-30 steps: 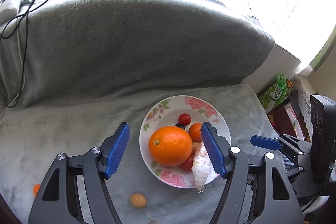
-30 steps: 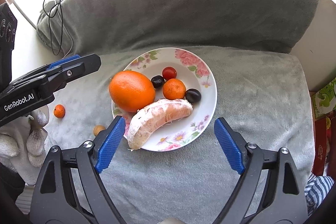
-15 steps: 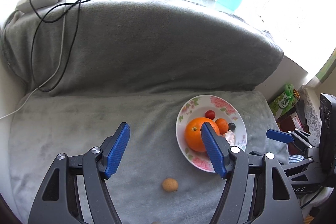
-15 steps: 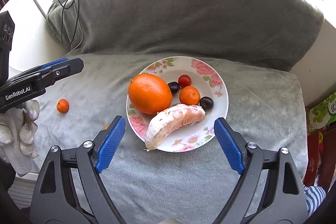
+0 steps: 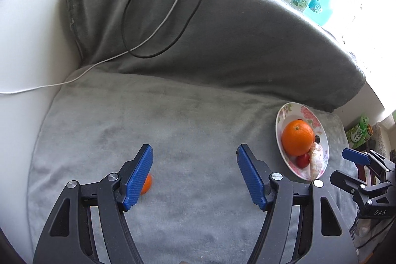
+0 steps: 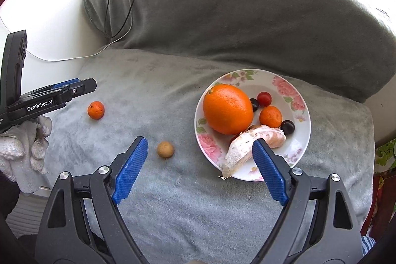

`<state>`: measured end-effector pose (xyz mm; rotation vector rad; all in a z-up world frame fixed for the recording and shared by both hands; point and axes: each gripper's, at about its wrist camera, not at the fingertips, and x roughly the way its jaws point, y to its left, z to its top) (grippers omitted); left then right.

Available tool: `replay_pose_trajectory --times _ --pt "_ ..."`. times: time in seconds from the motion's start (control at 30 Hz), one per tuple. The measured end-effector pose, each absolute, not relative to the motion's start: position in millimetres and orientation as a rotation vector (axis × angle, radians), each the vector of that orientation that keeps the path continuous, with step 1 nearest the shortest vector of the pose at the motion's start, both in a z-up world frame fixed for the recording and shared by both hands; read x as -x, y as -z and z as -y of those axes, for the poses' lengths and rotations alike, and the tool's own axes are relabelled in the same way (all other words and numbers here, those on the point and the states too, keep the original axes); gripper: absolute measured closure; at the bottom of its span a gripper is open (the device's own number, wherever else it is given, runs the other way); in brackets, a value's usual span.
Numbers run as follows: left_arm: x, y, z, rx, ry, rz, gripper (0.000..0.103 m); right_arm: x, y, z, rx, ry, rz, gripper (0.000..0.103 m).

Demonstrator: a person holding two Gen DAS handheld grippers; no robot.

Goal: Organize fruits
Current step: 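Move the left tool toward the mandarin while the right tool approaches the brown kiwi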

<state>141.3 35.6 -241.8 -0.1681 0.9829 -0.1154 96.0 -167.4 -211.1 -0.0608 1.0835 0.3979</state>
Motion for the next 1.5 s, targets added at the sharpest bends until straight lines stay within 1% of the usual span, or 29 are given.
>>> replay_pose_trajectory --times 0.33,0.43,0.6,0.67,0.7,0.73,0.93,1.1,1.17,1.3,1.4,1.5 --pt "-119.6 274.4 -74.8 0.215 0.02 -1.048 0.033 -86.9 239.9 133.0 0.104 -0.467 -1.142 0.015" --pt "-117.0 282.7 -83.4 0.236 0.011 -1.062 0.033 -87.3 247.9 128.9 0.097 -0.473 -1.161 0.019" --pt "-114.8 293.3 -87.7 0.258 0.012 -1.077 0.036 -91.2 259.2 122.2 0.091 -0.483 -1.193 0.031" --pt "-115.8 297.1 -89.3 0.268 0.017 -1.082 0.042 -93.2 264.4 120.0 0.087 -0.486 -1.211 0.035" --pt "-116.0 298.2 -90.2 0.271 0.017 -1.083 0.042 -94.0 266.9 118.9 0.087 -0.487 -1.219 0.039" --pt "-116.1 299.4 -90.3 0.274 0.018 -1.085 0.042 -95.2 269.0 117.4 0.088 -0.488 -1.227 0.041" --pt "-119.0 305.2 -94.2 0.288 0.028 -1.092 0.042 -102.4 280.7 110.7 0.089 -0.485 -1.251 0.045" --pt "-125.2 309.4 -95.5 0.293 0.034 -1.101 0.043 -109.6 290.5 108.4 0.08 -0.482 -1.277 0.055" --pt "-126.1 310.4 -95.4 0.29 0.033 -1.102 0.046 -110.9 292.8 106.3 0.088 -0.481 -1.281 0.056" --pt "-129.5 315.0 -95.8 0.292 0.032 -1.111 0.046 -113.6 297.1 102.4 0.098 -0.488 -1.29 0.062" --pt "-132.2 318.6 -94.2 0.288 0.035 -1.117 0.046 -114.8 299.2 101.2 0.098 -0.49 -1.295 0.063" --pt "-134.5 321.5 -92.8 0.284 0.037 -1.123 0.05 -116.1 300.8 99.6 0.108 -0.49 -1.298 0.066"
